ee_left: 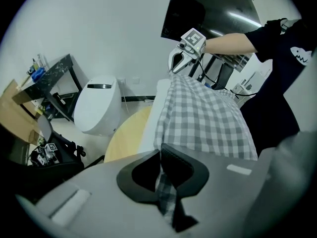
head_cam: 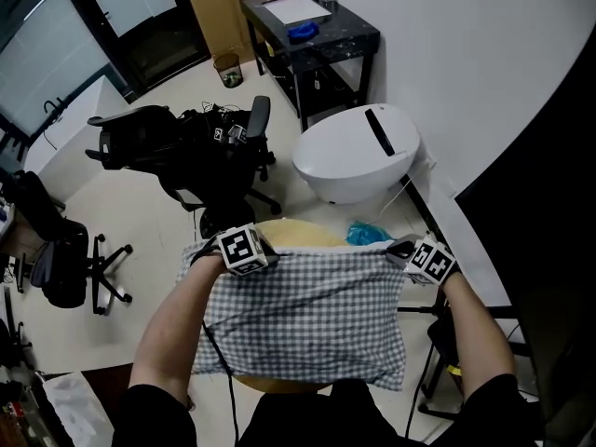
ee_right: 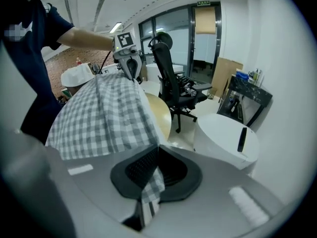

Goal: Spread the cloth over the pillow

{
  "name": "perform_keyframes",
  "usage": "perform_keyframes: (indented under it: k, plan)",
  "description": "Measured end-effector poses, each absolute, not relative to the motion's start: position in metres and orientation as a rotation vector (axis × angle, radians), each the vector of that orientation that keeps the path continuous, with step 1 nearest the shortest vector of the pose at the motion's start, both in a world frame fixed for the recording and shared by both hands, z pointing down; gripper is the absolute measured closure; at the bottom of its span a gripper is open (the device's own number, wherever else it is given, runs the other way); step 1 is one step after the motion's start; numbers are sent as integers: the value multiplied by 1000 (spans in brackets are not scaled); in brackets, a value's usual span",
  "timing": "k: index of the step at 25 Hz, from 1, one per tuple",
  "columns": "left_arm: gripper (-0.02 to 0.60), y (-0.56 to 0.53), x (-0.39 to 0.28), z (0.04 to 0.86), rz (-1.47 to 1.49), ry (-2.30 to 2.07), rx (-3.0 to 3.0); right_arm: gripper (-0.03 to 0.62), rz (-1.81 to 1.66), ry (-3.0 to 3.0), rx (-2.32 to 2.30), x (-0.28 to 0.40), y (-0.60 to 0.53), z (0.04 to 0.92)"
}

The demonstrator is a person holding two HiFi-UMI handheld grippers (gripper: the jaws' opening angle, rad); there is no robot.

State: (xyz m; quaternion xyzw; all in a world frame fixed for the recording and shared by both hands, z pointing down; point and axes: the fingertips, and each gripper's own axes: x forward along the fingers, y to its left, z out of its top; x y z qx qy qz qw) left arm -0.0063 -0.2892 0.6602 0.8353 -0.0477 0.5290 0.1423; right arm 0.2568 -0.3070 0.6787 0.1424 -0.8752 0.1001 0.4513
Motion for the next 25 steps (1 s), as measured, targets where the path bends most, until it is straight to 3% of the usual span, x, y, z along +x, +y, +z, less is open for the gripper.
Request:
perform_keyframes:
  k: [9,25]
  plan:
    - [581,-342,-16,618,1602,-387,2583,585,105,-2161,512,253,-351,652]
    - [580,-331,-29,697,1811,-260,2433,582,113,-2007,489,228,-351,726]
